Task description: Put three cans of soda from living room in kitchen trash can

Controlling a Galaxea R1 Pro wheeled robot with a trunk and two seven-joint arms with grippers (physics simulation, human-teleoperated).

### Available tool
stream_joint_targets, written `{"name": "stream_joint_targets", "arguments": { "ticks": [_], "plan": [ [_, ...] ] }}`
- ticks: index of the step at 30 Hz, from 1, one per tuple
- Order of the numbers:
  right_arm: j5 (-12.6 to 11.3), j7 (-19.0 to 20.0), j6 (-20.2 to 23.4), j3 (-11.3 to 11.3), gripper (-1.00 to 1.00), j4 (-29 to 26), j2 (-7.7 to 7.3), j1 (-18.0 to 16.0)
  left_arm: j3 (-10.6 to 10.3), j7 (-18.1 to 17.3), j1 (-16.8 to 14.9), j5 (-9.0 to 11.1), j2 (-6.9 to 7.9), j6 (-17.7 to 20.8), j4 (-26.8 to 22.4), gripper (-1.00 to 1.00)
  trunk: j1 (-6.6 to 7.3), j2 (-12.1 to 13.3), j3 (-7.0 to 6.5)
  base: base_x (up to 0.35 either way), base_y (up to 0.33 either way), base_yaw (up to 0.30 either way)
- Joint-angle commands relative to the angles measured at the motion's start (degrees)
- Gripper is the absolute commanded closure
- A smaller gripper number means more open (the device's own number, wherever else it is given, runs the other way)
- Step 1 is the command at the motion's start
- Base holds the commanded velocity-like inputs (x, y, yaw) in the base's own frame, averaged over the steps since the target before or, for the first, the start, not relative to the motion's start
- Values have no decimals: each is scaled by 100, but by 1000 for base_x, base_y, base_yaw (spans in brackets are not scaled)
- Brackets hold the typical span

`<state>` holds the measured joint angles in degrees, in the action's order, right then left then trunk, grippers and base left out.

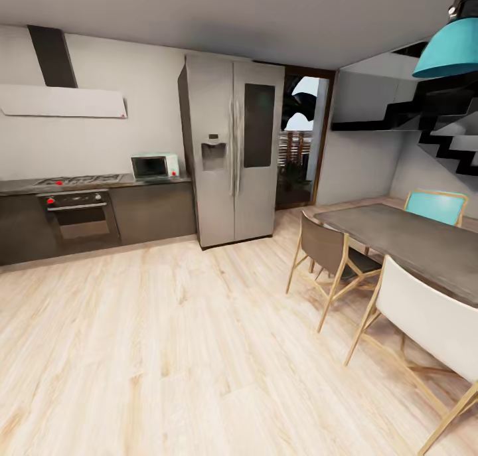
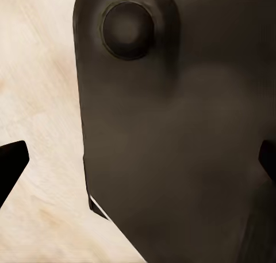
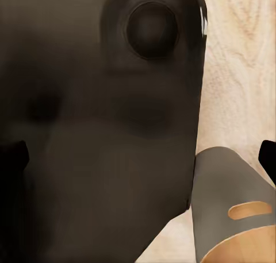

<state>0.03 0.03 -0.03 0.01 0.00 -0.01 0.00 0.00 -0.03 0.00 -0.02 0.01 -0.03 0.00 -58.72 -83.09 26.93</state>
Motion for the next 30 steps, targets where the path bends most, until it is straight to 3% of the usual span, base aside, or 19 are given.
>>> {"name": "stream_joint_targets", "arguments": {
  "ticks": [1,24,30],
  "plan": [
    [30,30,-30,17,-100,-34,-33,-33,0,-30,-33,-15,26,-30,-33,-100,0,1,0,0,0,0],
    [85,62,-129,17,-100,-70,-35,-44,4,-41,-44,-14,22,-96,-35,-100,0,1,0,0,0,0],
    [139,208,-295,190,-100,-260,-21,-239,11,-53,-243,-4,51,-290,-228,-100,0,1,0,0,0,0]
  ]
}}
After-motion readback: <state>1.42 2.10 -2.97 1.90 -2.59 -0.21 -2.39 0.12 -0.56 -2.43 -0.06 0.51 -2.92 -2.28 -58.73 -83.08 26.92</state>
